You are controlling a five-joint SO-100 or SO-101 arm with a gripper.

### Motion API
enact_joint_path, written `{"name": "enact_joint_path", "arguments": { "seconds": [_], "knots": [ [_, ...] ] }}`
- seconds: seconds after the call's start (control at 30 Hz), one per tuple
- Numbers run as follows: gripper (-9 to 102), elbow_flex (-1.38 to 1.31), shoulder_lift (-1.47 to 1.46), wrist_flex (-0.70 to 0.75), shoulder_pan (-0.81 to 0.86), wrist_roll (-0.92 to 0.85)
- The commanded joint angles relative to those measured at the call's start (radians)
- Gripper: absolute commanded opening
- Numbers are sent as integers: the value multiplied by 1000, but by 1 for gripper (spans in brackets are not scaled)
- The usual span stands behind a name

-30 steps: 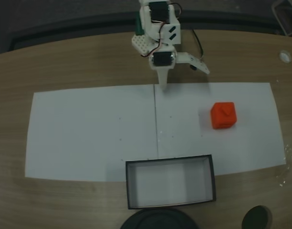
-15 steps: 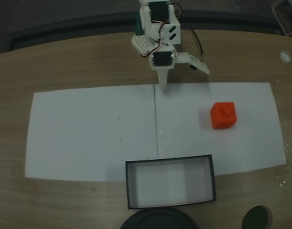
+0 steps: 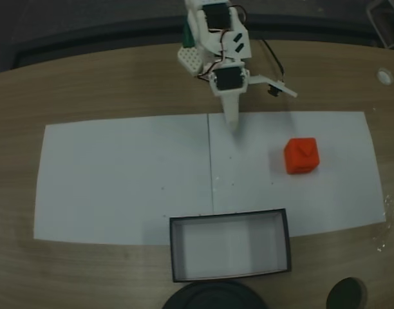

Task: Grab a orange square and put it in the box.

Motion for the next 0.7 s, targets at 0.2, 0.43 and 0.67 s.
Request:
{"name": "enact_joint_path", "arguments": {
  "seconds": [0.2,0.43,0.67],
  "knots": [
    [27,-295,-31,120,-5,-17],
    [29,-460,-336,127,-18,-130],
    [29,-775,-792,239,-150,-130]
  ]
}}
